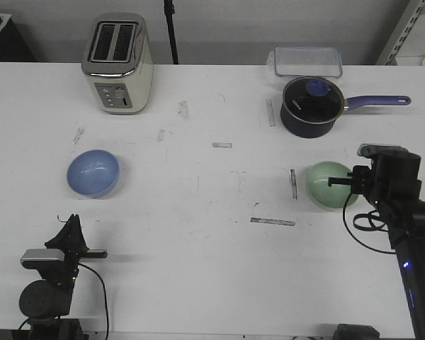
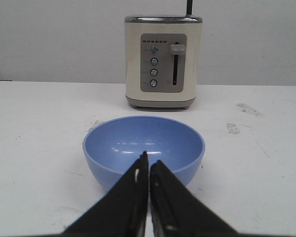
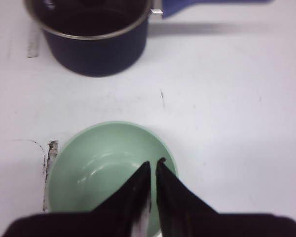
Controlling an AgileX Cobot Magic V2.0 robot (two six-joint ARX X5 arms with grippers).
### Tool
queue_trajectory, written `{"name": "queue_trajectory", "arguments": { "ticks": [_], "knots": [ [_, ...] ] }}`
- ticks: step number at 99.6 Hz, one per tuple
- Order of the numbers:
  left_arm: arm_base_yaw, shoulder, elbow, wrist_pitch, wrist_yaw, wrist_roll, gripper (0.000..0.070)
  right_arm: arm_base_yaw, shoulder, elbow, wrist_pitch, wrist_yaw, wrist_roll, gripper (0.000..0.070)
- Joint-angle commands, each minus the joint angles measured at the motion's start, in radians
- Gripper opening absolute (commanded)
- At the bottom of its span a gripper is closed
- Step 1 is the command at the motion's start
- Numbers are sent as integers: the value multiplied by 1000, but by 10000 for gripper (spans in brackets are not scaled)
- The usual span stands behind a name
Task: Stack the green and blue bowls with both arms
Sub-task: 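Move the right gripper forward and lower it onto the pale green bowl rim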
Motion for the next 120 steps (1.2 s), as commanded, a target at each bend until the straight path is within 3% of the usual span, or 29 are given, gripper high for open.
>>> {"name": "queue_trajectory", "arguments": {
  "ticks": [1, 16, 22, 35, 44, 109, 120],
  "knots": [
    [2, -2, -22, 12, 0, -2, 1, -33, 56, 51, -40, -47, 114, 15],
    [2, -2, -22, 12, 1, -2, 1, -109, 150, 115, -122, -210, 159, 18],
    [2, -2, -22, 12, 1, -2, 1, -134, 174, 121, -138, -251, 159, 50],
    [2, -2, -22, 12, 0, -2, 1, -171, 227, 121, -164, -285, 138, 326],
    [2, -2, -22, 12, 0, -2, 1, -185, 256, 121, -165, -285, 117, 427],
    [2, -2, -22, 12, 1, -2, 1, -212, 472, 121, -131, -286, 72, 431],
    [2, -2, -22, 12, 0, -2, 1, -210, 490, 120, -124, -286, 72, 398]
  ]
}}
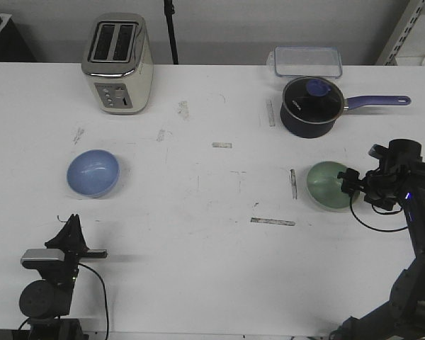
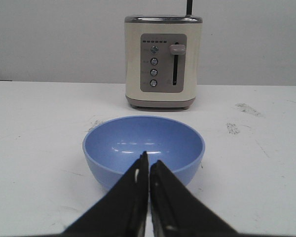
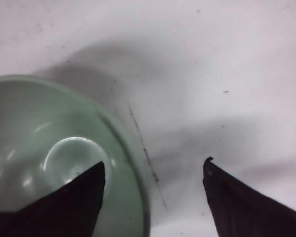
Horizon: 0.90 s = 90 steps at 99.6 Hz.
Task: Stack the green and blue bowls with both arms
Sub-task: 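Move the right gripper forward and lower it onto the pale green bowl rim, then grip the green bowl rim and slide it toward the table center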
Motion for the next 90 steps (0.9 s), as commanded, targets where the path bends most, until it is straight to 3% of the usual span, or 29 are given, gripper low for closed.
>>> {"name": "queue_trajectory", "arguments": {
  "ticks": [1, 8, 25, 42, 90],
  "knots": [
    [2, -2, -22, 12, 0, -2, 1, 0, 25, 22, 11, -3, -13, 397],
    [2, -2, -22, 12, 0, -2, 1, 2, 31, 22, 19, -3, -12, 354],
    [2, -2, -22, 12, 0, -2, 1, 8, 32, 21, 27, -3, -12, 121],
    [2, -2, -22, 12, 0, -2, 1, 8, 31, 21, 26, -2, -11, 14],
    [2, -2, -22, 12, 0, -2, 1, 39, -101, 23, 27, -3, 55, 10]
  ]
}}
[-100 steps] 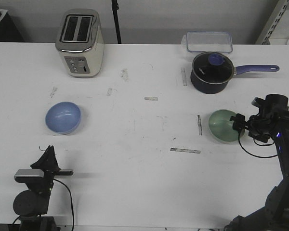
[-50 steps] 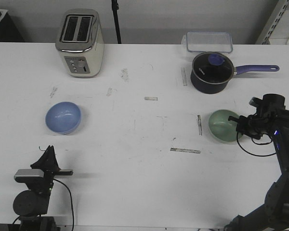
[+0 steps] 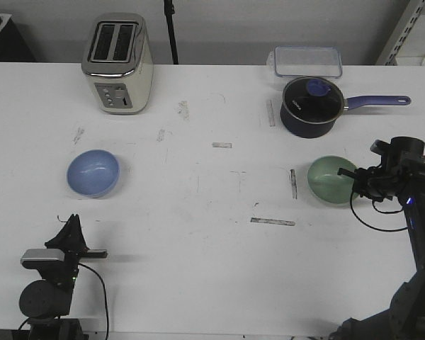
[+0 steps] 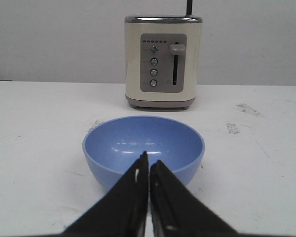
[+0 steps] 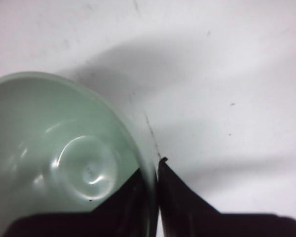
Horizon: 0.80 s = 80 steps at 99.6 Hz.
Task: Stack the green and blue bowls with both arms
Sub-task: 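Grip the green bowl rim and slide it toward the table center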
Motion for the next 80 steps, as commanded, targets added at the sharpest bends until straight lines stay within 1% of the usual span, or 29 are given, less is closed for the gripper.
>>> {"name": "queue_trajectory", "arguments": {
  "ticks": [1, 17, 31, 39, 43, 55, 61, 80],
  "knots": [
    [2, -2, -22, 12, 0, -2, 1, 22, -21, 23, 6, -5, 37, 11],
    [2, -2, -22, 12, 0, -2, 1, 108, -62, 23, 10, -5, 98, 10],
    [2, -2, -22, 12, 0, -2, 1, 224, -63, 23, 10, 0, 175, 10],
    [2, -2, -22, 12, 0, -2, 1, 296, -58, 23, 31, 4, 222, 10],
    [2, -2, -22, 12, 1, -2, 1, 333, -56, 23, 42, 16, 254, 10],
    [2, -2, -22, 12, 0, -2, 1, 461, -47, 23, 80, 102, 338, 10],
    [2, -2, -22, 12, 0, -2, 1, 512, -35, 23, 99, 113, 367, 10],
    [2, -2, -22, 12, 0, -2, 1, 644, 20, 23, 166, 109, 447, 10]
  ]
}}
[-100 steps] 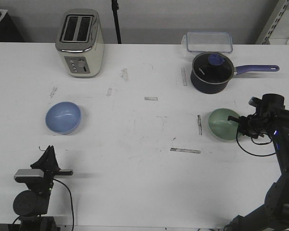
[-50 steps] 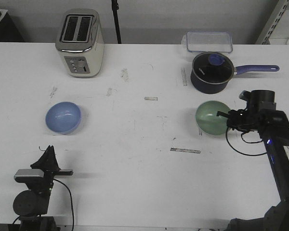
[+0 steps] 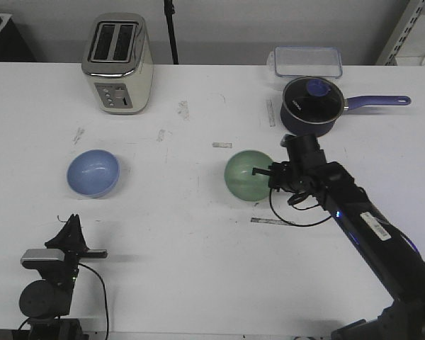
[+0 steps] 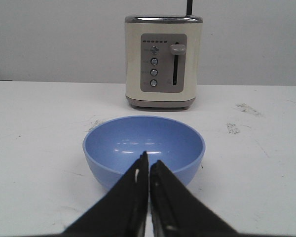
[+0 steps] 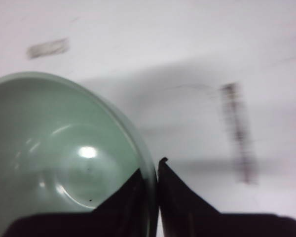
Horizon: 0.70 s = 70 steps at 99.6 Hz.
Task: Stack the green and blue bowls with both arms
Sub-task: 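Grip the green bowl rim and slide it toward the table center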
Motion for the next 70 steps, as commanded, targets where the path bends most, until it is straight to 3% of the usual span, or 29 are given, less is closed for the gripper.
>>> {"name": "queue_trajectory", "arguments": {
  "ticks": [1, 22, 70],
  "knots": [
    [2, -2, -22, 12, 0, -2, 1, 33, 36, 22, 26, 1, 68, 10],
    [2, -2, -22, 12, 0, -2, 1, 122, 95, 22, 89, -3, 133, 10],
    [2, -2, -22, 12, 0, -2, 1, 226, 167, 22, 138, 28, 161, 9]
  ]
}}
